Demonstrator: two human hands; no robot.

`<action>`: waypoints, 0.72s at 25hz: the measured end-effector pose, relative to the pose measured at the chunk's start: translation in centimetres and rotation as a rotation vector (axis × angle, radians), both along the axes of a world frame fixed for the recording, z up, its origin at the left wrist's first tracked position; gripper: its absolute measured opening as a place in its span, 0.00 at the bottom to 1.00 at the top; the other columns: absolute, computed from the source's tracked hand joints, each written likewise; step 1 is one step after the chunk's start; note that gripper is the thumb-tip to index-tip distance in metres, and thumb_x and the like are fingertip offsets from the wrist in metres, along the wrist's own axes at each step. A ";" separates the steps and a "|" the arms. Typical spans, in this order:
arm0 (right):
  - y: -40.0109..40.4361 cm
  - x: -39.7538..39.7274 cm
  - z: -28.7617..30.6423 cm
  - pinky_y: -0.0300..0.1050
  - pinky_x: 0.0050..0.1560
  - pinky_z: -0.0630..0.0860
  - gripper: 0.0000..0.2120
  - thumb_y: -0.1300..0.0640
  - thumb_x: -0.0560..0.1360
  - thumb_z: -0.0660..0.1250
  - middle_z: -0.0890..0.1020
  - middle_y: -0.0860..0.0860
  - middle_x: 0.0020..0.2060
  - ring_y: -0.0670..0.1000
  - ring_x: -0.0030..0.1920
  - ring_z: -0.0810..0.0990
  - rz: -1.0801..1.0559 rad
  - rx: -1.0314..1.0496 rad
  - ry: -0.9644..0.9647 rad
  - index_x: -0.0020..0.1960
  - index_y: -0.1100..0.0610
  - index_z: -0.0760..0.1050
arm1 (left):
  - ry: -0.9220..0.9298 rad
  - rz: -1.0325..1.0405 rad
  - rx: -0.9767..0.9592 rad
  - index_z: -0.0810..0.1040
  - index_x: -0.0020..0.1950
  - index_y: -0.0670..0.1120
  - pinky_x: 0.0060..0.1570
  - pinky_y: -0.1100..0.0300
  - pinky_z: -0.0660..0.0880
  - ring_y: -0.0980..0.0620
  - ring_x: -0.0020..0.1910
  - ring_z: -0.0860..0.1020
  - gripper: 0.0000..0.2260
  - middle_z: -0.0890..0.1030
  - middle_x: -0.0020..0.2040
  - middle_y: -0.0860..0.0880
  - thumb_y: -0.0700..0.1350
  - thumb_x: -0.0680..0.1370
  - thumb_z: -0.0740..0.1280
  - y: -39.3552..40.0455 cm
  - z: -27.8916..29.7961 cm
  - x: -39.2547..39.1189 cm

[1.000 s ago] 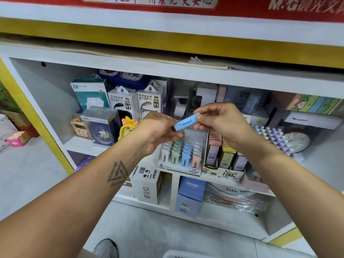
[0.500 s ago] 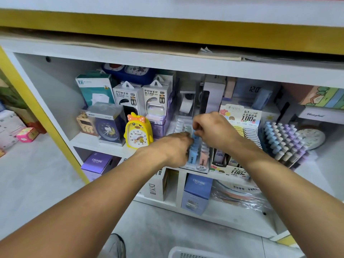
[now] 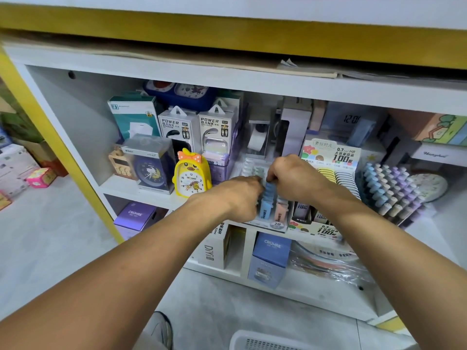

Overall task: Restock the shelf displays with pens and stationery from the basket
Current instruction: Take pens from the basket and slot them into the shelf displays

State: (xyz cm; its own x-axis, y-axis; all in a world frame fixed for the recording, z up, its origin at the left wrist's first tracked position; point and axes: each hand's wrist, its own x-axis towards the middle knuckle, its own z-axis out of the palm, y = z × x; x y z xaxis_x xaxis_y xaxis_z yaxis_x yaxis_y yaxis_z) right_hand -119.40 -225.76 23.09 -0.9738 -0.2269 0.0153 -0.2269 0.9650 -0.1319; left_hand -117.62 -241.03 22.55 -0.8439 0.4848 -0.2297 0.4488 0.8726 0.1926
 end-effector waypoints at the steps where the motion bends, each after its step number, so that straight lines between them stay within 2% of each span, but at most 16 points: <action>1: 0.1 0.1 0.1 0.52 0.54 0.81 0.14 0.68 0.75 0.65 0.80 0.55 0.54 0.57 0.51 0.81 -0.007 -0.011 0.001 0.57 0.56 0.82 | -0.002 0.003 0.001 0.69 0.73 0.47 0.64 0.51 0.73 0.45 0.67 0.73 0.24 0.72 0.71 0.46 0.39 0.76 0.63 0.0 -0.1 0.0; 3: 0.4 0.6 0.5 0.51 0.57 0.80 0.15 0.67 0.76 0.64 0.81 0.54 0.57 0.56 0.55 0.80 0.006 -0.082 0.039 0.58 0.55 0.82 | 0.007 0.008 0.016 0.70 0.71 0.47 0.63 0.51 0.73 0.45 0.66 0.73 0.23 0.72 0.70 0.46 0.39 0.76 0.63 -0.1 -0.1 0.1; 5: 0.7 2.1 0.9 0.49 0.59 0.78 0.14 0.65 0.77 0.63 0.83 0.51 0.56 0.53 0.56 0.80 0.031 -0.205 0.093 0.57 0.53 0.83 | 0.109 -0.001 0.085 0.73 0.67 0.45 0.60 0.49 0.74 0.44 0.63 0.75 0.20 0.74 0.66 0.46 0.38 0.75 0.62 -0.3 -0.1 0.9; 8: 1.1 6.3 0.3 0.45 0.50 0.79 0.14 0.63 0.75 0.63 0.85 0.47 0.46 0.49 0.46 0.81 0.009 -0.372 0.082 0.48 0.48 0.84 | 0.369 -0.031 0.229 0.77 0.57 0.45 0.51 0.52 0.75 0.44 0.57 0.75 0.13 0.76 0.56 0.45 0.39 0.73 0.62 -0.6 -0.5 3.1; 9: 1.3 8.0 -0.7 0.44 0.47 0.79 0.13 0.62 0.73 0.63 0.85 0.47 0.44 0.50 0.44 0.81 0.019 -0.371 0.050 0.47 0.48 0.84 | 0.385 -0.041 0.253 0.77 0.53 0.46 0.47 0.54 0.73 0.44 0.55 0.76 0.11 0.77 0.54 0.45 0.40 0.73 0.62 -0.5 -1.1 4.3; 11: 1.8 11.6 -3.4 0.43 0.47 0.78 0.13 0.62 0.71 0.64 0.85 0.47 0.44 0.50 0.44 0.81 0.052 -0.302 -0.067 0.47 0.48 0.84 | 0.259 -0.079 0.256 0.75 0.48 0.49 0.42 0.57 0.72 0.43 0.52 0.78 0.08 0.80 0.50 0.45 0.40 0.72 0.62 0.2 -3.2 6.9; 15: 3.7 16.4 -11.7 0.39 0.42 0.73 0.14 0.63 0.73 0.65 0.79 0.44 0.37 0.47 0.40 0.77 0.055 -0.034 -0.450 0.51 0.51 0.84 | -0.134 -0.206 -0.050 0.79 0.58 0.44 0.46 0.58 0.73 0.44 0.53 0.78 0.13 0.81 0.52 0.44 0.39 0.74 0.65 2.4 -10.2 10.4; 17: 5.1 18.0 -16.9 0.37 0.37 0.75 0.14 0.65 0.73 0.64 0.82 0.46 0.37 0.48 0.36 0.81 -0.038 -0.054 -0.594 0.52 0.54 0.84 | -0.260 -0.250 -0.162 0.80 0.54 0.41 0.49 0.53 0.77 0.43 0.51 0.78 0.10 0.80 0.50 0.42 0.38 0.74 0.65 3.6 -14.7 11.8; 18: 5.8 18.8 -19.7 0.37 0.37 0.76 0.14 0.65 0.73 0.64 0.84 0.49 0.40 0.48 0.36 0.82 -0.085 -0.065 -0.634 0.52 0.55 0.84 | -0.306 -0.269 -0.204 0.80 0.53 0.39 0.51 0.51 0.78 0.42 0.51 0.79 0.10 0.81 0.51 0.40 0.38 0.74 0.65 4.2 -17.0 12.6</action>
